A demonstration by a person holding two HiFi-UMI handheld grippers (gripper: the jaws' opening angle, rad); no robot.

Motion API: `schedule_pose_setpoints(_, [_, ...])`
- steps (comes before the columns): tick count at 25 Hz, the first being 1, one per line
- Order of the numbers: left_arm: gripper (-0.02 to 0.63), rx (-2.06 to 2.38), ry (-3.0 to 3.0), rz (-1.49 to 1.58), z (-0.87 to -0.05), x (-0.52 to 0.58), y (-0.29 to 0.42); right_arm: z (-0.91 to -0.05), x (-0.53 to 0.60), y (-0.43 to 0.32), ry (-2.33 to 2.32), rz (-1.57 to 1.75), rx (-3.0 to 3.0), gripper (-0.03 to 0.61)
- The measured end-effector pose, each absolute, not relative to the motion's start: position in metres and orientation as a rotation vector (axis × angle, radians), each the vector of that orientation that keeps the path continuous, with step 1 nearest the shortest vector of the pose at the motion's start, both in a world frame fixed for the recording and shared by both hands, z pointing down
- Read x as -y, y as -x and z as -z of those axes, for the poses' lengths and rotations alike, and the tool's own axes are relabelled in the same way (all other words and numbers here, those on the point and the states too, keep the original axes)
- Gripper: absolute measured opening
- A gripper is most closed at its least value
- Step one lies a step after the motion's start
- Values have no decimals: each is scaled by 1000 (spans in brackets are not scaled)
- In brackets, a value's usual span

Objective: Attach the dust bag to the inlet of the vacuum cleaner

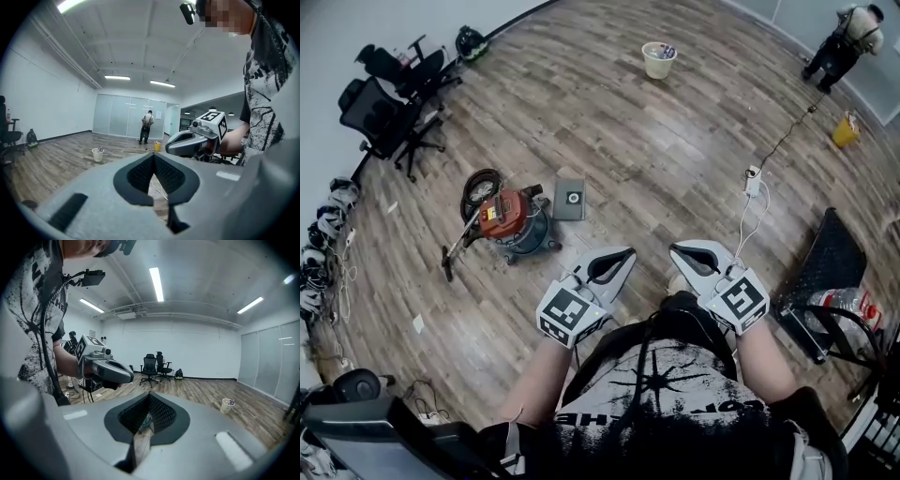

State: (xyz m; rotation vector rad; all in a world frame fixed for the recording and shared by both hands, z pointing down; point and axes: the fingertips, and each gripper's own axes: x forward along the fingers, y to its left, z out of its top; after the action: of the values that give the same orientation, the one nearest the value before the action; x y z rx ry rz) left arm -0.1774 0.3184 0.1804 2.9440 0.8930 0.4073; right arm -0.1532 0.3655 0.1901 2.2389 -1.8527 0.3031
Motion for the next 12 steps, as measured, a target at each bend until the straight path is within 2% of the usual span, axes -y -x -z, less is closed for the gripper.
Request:
schedule_pose_setpoints(6, [-6, -848, -2944, -430, -188, -309, 133, -194, -355, 103, -2226, -294, 1879, 5])
schedule_pose_setpoints(12, [-6, -744, -2959, -454, -189, -292, 57, -190, -337, 21, -2178, -266, 1955, 5])
